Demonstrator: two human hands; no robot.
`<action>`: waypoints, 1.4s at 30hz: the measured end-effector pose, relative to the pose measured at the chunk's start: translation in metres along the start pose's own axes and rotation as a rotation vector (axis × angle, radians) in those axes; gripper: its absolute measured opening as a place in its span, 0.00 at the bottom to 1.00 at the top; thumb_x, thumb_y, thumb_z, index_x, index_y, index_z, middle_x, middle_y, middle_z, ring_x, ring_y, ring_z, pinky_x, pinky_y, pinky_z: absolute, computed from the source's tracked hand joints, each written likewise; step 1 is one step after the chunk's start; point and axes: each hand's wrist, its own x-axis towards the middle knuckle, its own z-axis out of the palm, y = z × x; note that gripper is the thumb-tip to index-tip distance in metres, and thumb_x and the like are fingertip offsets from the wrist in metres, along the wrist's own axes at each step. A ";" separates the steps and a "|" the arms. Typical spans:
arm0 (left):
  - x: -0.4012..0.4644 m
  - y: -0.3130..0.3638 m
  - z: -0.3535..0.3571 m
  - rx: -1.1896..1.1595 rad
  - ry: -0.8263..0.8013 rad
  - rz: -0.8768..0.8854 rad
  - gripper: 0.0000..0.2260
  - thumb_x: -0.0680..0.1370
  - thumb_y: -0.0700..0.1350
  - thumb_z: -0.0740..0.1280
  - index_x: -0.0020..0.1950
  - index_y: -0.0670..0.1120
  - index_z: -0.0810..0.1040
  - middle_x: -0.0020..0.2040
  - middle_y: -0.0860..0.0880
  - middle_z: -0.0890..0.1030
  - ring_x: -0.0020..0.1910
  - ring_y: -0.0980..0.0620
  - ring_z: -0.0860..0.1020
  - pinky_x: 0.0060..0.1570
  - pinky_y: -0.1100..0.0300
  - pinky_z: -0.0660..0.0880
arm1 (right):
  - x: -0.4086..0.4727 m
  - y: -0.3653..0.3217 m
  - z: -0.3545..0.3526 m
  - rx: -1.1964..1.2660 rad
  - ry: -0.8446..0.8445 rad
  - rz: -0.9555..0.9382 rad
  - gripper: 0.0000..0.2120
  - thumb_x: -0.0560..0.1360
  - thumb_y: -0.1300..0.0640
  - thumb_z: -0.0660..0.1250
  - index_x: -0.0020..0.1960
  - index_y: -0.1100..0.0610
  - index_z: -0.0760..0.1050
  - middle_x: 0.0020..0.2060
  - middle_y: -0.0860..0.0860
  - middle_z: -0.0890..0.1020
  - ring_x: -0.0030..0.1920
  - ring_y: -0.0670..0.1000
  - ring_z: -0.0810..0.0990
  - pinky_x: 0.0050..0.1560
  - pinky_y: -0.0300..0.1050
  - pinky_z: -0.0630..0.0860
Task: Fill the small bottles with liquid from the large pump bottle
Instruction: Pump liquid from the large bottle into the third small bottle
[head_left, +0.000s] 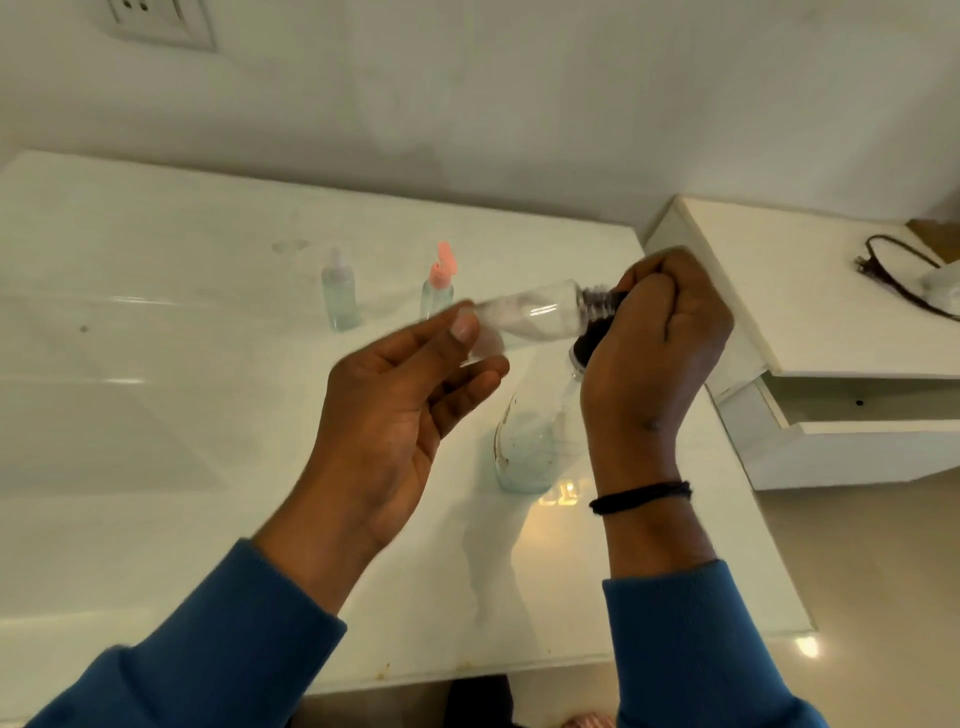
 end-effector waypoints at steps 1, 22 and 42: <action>0.000 0.001 0.001 -0.001 -0.001 0.000 0.15 0.71 0.43 0.71 0.56 0.42 0.85 0.51 0.43 0.87 0.45 0.48 0.86 0.43 0.63 0.81 | 0.001 0.000 -0.001 -0.011 -0.001 -0.006 0.10 0.72 0.66 0.52 0.34 0.60 0.68 0.24 0.45 0.68 0.27 0.50 0.66 0.28 0.47 0.64; 0.001 0.006 0.007 0.020 0.027 0.014 0.16 0.70 0.43 0.70 0.58 0.42 0.84 0.51 0.44 0.87 0.43 0.49 0.87 0.40 0.63 0.82 | 0.003 -0.001 0.003 -0.013 -0.033 0.035 0.10 0.72 0.61 0.52 0.34 0.56 0.67 0.25 0.46 0.67 0.28 0.60 0.67 0.27 0.56 0.69; -0.001 0.005 0.008 0.026 0.014 -0.004 0.17 0.71 0.44 0.70 0.58 0.43 0.83 0.53 0.45 0.87 0.45 0.49 0.87 0.41 0.64 0.82 | 0.005 -0.001 0.000 -0.089 -0.003 -0.039 0.11 0.73 0.62 0.52 0.35 0.57 0.68 0.25 0.44 0.67 0.30 0.60 0.70 0.28 0.54 0.70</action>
